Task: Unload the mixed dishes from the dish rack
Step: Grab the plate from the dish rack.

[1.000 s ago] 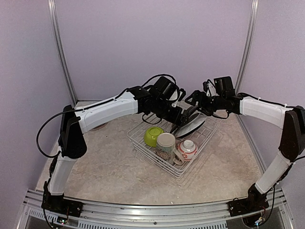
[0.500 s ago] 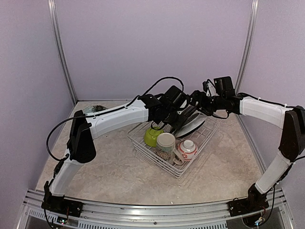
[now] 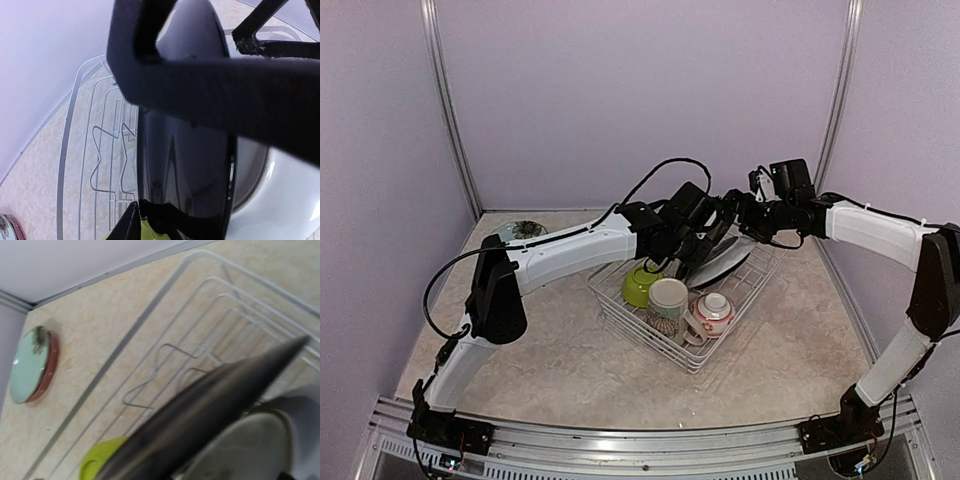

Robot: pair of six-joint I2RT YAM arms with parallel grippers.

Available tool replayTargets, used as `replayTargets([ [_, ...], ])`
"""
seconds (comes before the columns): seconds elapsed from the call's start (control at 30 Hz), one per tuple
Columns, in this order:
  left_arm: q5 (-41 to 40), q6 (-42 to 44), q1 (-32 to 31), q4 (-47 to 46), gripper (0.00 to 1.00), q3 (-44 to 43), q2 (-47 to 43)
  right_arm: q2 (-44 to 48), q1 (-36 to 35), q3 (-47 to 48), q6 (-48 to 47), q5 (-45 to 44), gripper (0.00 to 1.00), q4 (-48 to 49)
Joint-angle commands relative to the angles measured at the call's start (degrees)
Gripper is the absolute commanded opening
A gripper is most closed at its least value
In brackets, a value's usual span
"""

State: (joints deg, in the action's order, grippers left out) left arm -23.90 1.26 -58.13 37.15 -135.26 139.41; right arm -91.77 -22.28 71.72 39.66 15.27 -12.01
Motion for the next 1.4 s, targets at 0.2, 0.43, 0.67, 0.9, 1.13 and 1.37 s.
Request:
replayTargets([
  [0.2,2.5,-0.4,0.4,-0.8,0.24,3.4,-0.1,12.3,6.0,5.3,-4.8,-14.2,1.00,-9.6],
  [0.43,3.3,-0.8,0.7,-0.9,0.11,4.7,-1.2,20.6,8.0,1.2,-10.7,-22.0,1.00,-14.3],
  [0.67,2.8,0.3,0.3,-1.2,0.00,4.8,-1.7,27.0,8.0,-6.3,-11.5,-21.1,1.00,-12.7],
  [0.9,-4.3,1.1,-0.6,-0.6,0.00,2.8,-2.1,27.6,8.0,-8.0,-11.7,-22.0,1.00,-12.9],
  [1.13,-0.6,-5.0,0.5,1.6,0.00,3.3,-7.5,26.2,8.1,-9.3,-11.5,-20.9,1.00,-12.0],
  [1.37,4.0,-7.6,1.0,1.1,0.00,5.0,-13.0,26.1,8.1,-10.2,-11.4,-20.7,1.00,-11.3],
])
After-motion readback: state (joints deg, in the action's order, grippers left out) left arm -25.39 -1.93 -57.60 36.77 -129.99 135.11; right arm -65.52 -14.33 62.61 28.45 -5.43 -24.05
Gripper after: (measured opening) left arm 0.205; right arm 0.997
